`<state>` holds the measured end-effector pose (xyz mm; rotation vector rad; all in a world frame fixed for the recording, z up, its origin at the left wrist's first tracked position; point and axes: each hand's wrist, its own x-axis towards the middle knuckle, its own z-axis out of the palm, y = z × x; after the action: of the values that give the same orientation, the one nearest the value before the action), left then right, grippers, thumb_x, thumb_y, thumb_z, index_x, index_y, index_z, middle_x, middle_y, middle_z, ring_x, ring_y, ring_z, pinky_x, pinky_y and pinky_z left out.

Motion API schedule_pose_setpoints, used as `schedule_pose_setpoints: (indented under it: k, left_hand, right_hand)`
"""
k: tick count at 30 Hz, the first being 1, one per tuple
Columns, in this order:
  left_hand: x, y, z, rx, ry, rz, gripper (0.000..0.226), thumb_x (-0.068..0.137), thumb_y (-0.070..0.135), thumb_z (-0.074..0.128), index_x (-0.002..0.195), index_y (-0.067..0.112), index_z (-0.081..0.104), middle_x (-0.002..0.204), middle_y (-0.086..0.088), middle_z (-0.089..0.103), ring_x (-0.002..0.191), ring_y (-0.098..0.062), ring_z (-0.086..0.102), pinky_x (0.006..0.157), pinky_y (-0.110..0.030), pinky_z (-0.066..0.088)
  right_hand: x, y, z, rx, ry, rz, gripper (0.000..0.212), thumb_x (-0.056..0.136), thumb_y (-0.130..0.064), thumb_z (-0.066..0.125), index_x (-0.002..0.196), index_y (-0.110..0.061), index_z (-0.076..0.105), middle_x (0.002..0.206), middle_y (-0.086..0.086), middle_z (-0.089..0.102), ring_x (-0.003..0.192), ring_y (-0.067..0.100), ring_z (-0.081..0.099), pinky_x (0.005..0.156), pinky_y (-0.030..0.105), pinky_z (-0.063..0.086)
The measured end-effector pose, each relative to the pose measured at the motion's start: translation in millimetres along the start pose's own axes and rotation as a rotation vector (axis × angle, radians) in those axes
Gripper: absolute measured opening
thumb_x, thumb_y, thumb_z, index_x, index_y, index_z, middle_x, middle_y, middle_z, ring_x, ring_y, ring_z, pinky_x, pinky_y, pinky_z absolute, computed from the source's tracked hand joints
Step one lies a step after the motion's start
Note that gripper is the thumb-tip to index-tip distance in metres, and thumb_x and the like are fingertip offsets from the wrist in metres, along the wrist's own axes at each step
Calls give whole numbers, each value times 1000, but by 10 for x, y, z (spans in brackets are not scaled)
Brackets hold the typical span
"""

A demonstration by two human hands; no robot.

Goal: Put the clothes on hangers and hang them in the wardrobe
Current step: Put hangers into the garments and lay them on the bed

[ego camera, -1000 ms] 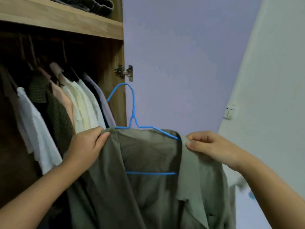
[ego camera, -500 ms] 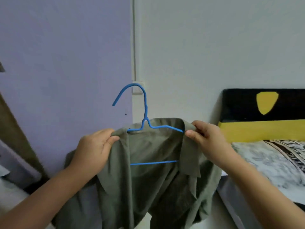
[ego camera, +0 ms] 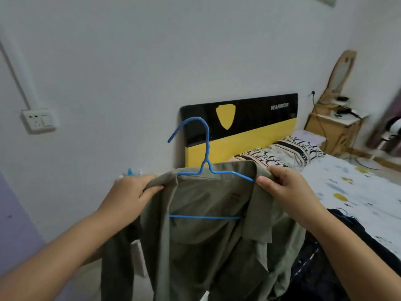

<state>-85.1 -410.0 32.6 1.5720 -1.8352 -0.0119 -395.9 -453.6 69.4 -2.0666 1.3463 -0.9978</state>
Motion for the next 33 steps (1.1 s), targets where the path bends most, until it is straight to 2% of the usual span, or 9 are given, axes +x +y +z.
schedule_pose_setpoints:
  k: [3,8,11,13,16,18,21,24,33]
  left_hand:
    - [274,472,399,-54,14,55,27,76,46,44,70,27,61,51,12,48,61,-20,52,53,-23,35]
    - [660,1186,1081,-132,18,215,58,73,54,31,77,9,67,66,-9,65,66,-30,60,57,-36,42]
    - [853,1629,1422,-206,-30,279,58,74,52,34,85,7,70,72,-12,67,70,-31,61,59,-38,44]
    - [1009,1881,1610,-224,-79,317,43,78,43,42,81,8,67,68,-8,63,67,-29,57,56,-35,40]
    - [1287,2222,1846,-288,-120,394,15,80,30,47,66,28,54,56,14,46,55,-7,44,49,-23,28]
    - [1501,2387,2016,-309,-122,434,24,85,23,55,63,30,47,53,18,42,56,3,40,48,-20,25]
    - [1873,2505,2346,-340,-185,448,23,84,28,55,71,11,63,60,0,60,60,-16,52,53,-23,34]
    - [2243,2586,2762,-365,-234,493,28,85,31,55,84,6,69,73,-10,67,70,-27,57,58,-32,39]
    - [2851,2880,4055,-310,-498,464,18,90,25,56,88,9,64,76,-6,62,74,-23,51,57,-32,33]
  right_hand:
    - [-185,314,-495,-84,38,64,26,89,-21,60,69,-6,52,63,5,46,59,14,40,56,29,30]
    - [-571,800,-1263,-193,94,184,15,86,-28,64,74,-20,59,69,4,58,67,23,54,61,36,42]
    - [-805,987,-1687,-253,134,274,10,85,-30,64,79,-22,61,74,4,63,72,21,58,63,33,42]
    - [-933,1076,-1949,-284,156,343,8,84,-29,65,80,-22,63,79,6,65,78,22,61,65,32,44]
    - [-1039,1219,-2255,-349,209,440,8,83,-31,66,80,-24,63,79,3,64,79,21,60,67,35,46]
    - [-1031,1321,-2386,-389,275,491,14,84,-34,65,79,-22,62,75,1,61,75,18,56,64,31,42]
    - [-883,1494,-2495,-435,389,528,20,83,-34,65,67,-26,55,64,-6,53,64,8,48,56,25,34]
    - [-689,1767,-2545,-446,515,574,25,81,-32,69,64,-23,53,61,-6,49,60,8,45,54,25,30]
    - [-351,2884,-2563,-366,747,787,24,80,-25,71,73,-4,62,69,6,59,65,12,47,56,25,33]
